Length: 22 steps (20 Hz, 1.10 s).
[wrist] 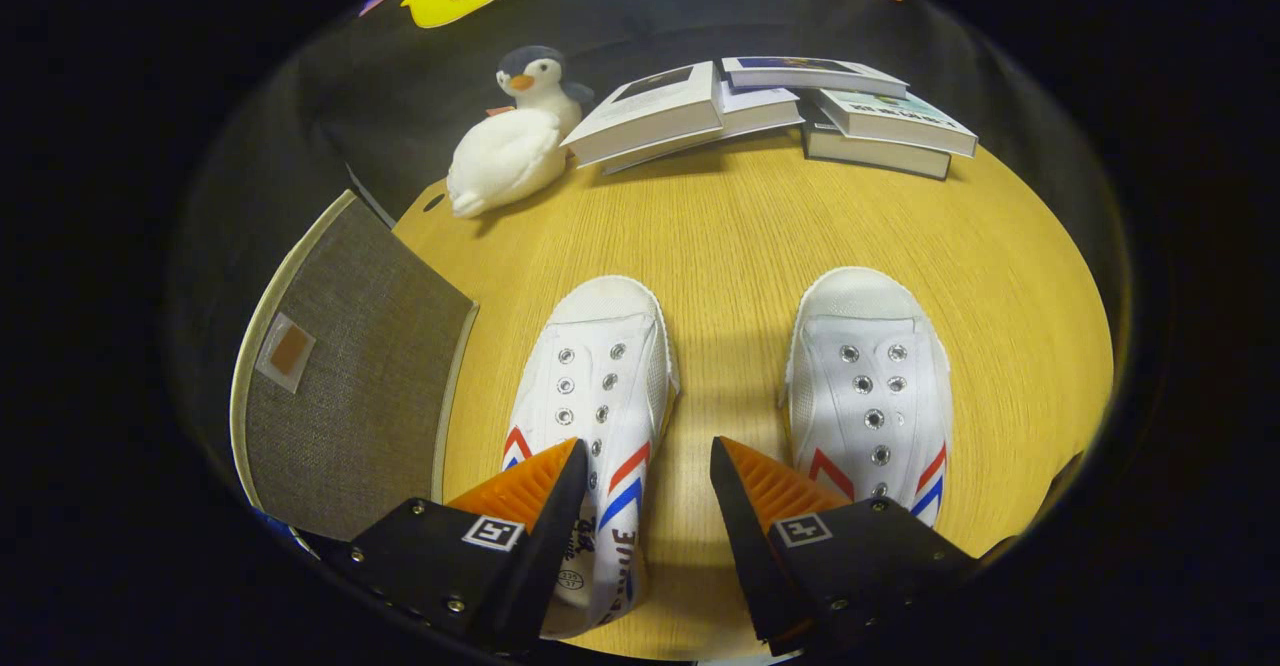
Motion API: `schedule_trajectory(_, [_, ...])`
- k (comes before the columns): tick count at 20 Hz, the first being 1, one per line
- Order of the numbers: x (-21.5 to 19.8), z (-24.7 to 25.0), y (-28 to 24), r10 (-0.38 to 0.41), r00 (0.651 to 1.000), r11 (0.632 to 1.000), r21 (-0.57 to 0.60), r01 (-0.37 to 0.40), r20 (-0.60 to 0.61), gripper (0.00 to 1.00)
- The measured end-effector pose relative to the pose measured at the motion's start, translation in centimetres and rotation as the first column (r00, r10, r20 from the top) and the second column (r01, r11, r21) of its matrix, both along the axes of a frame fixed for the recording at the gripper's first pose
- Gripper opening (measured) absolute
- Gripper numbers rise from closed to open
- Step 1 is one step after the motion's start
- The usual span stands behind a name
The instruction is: Open the storage box then place both shoes into the box .Put the left shoe in first, then the right shoe, with the right side of both shoes facing outward in a uniform manner.
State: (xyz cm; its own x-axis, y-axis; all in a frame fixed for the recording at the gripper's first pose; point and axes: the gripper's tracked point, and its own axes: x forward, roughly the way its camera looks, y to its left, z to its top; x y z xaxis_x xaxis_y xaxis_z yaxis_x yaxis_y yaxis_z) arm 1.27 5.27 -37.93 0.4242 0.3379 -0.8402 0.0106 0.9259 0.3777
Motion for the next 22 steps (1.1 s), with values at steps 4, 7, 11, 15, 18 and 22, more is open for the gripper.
schedule_trajectory(4, [-0.2, 0.2, 0.3, -0.035, 0.999, 0.999, 0.008, 0.035, -0.04, 0.33])
schedule_trajectory(7, [-0.1, -0.1, -0.4, -0.124, 0.989, 0.992, 0.025, 0.127, -0.081, 0.07])
schedule_trajectory(11, [-0.6, 0.7, -0.1, -0.157, 0.984, 0.987, 0.023, 0.16, -0.084, 0.0])
schedule_trajectory(15, [-0.1, 3.4, 0.8, -0.21, 0.973, 0.968, 0.124, 0.22, -0.093, 0.0])
schedule_trajectory(18, [0.7, 6.7, 0.9, -0.242, 0.968, 0.953, 0.168, 0.251, -0.071, 0.0])
schedule_trajectory(22, [1.3, 10.7, 1.5, -0.232, 0.972, 0.958, 0.166, 0.234, -0.035, 0.0])
